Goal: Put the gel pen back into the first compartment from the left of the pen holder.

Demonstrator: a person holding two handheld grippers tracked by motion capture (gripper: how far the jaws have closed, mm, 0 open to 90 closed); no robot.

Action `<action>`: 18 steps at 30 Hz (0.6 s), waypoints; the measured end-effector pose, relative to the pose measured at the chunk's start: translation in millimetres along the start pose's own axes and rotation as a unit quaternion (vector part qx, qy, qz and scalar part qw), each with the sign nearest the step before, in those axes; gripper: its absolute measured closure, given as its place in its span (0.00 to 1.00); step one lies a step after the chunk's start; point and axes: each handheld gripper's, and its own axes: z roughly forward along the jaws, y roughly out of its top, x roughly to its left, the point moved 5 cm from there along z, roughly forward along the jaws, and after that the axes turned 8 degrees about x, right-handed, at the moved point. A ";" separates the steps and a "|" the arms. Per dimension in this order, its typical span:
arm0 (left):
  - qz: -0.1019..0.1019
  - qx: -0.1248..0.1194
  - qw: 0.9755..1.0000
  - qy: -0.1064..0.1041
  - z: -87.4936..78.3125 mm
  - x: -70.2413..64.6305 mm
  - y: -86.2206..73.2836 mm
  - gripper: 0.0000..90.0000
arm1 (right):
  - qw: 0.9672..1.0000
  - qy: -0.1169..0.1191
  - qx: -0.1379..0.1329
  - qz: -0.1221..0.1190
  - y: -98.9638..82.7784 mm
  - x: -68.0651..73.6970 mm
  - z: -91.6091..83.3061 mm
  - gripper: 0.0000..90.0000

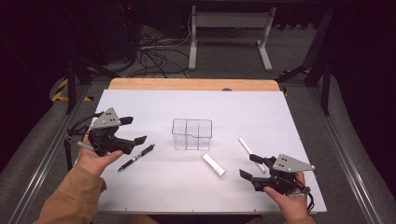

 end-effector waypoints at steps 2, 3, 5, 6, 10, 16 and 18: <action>-0.003 0.001 1.000 0.003 -0.1 1.5 -7.3 0.21 | 1.000 0.000 0.001 -0.001 0.1 0.3 -0.1 0.34; -0.005 0.003 1.000 0.005 -0.3 2.0 -11.2 0.22 | 1.000 0.000 0.000 -0.001 0.1 0.3 -0.1 0.34; -0.013 0.003 1.000 0.007 0.0 2.9 -18.8 0.22 | 1.000 0.000 0.001 -0.001 -0.1 0.3 0.0 0.34; -0.013 0.003 1.000 0.007 0.0 3.5 -22.5 0.23 | 1.000 -0.001 0.001 -0.001 -0.1 0.2 0.1 0.34; -0.016 -0.004 1.000 0.012 -0.8 2.9 -34.9 0.23 | 1.000 -0.001 0.002 -0.002 -0.2 0.5 0.5 0.34; -0.018 -0.002 1.000 0.021 2.0 -0.7 -50.0 0.22 | 1.000 -0.001 0.003 -0.002 -0.5 0.8 1.1 0.34; -0.022 0.002 0.999 0.023 2.6 0.3 -54.4 0.22 | 1.000 -0.001 0.003 -0.002 -0.6 0.7 1.4 0.34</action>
